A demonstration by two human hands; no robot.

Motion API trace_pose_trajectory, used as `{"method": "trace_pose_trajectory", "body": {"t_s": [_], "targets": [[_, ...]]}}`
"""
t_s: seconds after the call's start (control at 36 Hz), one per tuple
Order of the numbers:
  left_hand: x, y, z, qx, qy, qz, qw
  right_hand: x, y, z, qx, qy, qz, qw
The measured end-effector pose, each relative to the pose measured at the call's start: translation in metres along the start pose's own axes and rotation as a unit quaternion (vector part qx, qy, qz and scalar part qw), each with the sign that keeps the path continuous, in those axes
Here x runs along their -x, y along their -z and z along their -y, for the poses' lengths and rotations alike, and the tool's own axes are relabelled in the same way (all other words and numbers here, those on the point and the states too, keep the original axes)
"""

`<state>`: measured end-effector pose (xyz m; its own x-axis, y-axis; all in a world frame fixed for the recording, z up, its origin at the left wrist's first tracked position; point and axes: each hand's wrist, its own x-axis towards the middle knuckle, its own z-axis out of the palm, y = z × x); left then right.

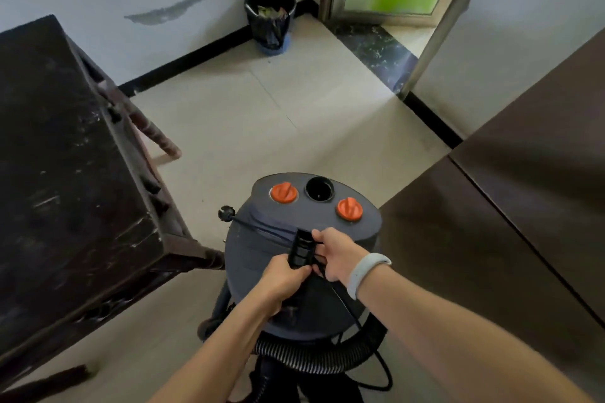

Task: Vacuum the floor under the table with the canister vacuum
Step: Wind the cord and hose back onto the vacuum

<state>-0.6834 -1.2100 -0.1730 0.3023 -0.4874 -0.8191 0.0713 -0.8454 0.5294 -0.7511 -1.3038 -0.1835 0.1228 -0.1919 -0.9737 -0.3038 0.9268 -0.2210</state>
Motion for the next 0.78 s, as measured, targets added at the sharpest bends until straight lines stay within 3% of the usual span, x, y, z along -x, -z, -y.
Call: {"method": "trace_pose_trajectory", "body": {"t_s": [0.22,0.39,0.53,0.78], "targets": [[-0.04,0.015,-0.044,0.032,-0.01,-0.031,0.999,-0.007,-0.018,0.065,0.07,0.072,-0.027,0.995],[-0.081,0.028,-0.074,0.056,-0.016,-0.025,0.998,-0.026,-0.03,0.109,0.054,0.098,-0.052,0.992],[-0.109,0.041,-0.104,0.062,0.008,-0.02,0.998,-0.038,-0.033,0.142,0.052,0.124,-0.029,0.991],[-0.166,0.056,-0.173,0.08,0.042,-0.049,0.995,-0.074,-0.043,0.216,0.169,0.238,0.037,0.956]]}}
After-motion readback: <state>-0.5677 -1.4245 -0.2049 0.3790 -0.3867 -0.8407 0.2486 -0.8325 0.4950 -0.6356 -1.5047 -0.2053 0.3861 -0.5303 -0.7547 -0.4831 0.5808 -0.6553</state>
